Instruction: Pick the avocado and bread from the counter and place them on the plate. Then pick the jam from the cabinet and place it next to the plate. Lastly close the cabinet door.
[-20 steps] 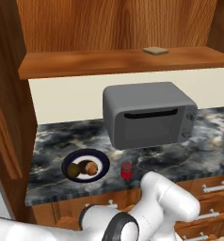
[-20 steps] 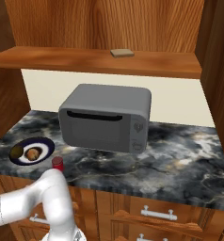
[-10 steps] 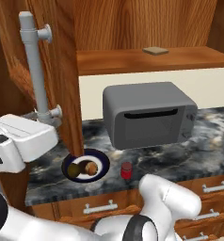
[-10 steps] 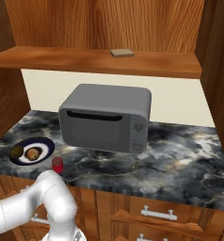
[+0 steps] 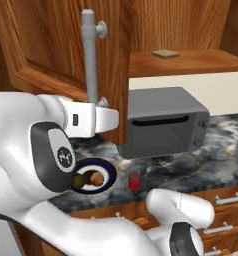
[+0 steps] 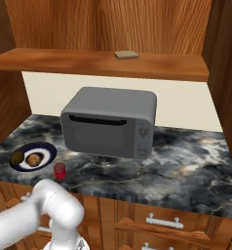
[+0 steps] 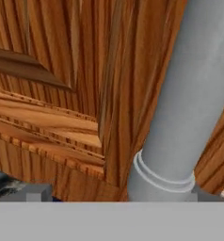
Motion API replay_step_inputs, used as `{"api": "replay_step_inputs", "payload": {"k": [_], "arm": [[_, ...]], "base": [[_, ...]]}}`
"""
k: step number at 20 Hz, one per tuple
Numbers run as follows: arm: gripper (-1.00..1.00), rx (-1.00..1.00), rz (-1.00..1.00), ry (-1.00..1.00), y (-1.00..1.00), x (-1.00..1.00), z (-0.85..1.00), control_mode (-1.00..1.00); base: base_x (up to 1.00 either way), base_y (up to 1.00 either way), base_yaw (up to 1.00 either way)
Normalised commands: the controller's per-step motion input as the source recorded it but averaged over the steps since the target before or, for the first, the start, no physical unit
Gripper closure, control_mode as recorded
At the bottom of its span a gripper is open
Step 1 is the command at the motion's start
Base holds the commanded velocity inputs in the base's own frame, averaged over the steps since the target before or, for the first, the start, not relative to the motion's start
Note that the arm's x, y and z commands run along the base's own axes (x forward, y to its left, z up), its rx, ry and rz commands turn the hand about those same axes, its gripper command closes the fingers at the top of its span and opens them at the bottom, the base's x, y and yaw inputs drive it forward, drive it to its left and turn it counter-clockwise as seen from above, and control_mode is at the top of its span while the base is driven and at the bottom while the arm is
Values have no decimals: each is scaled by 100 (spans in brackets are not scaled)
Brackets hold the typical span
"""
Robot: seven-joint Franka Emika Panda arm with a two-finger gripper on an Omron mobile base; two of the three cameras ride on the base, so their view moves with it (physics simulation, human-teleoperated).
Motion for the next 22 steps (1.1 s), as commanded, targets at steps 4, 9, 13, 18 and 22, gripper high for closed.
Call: {"api": "replay_step_inputs", "payload": {"k": [4, 9, 13, 18, 22], "arm": [[-100, 7, 49, -5, -67, 38, -75, -100], [-100, 2, 37, -27, -42, 96, -63, -100], [-100, 0, 26, -54, -5, 100, -29, -100], [-100, 10, 3, -63, 1, 100, 66, -100], [-100, 16, -1, -60, 2, 99, 100, -100]], "base": [[0, 0, 0], [0, 0, 0], [0, 0, 0], [0, 0, 0], [0, 0, 0]]}}
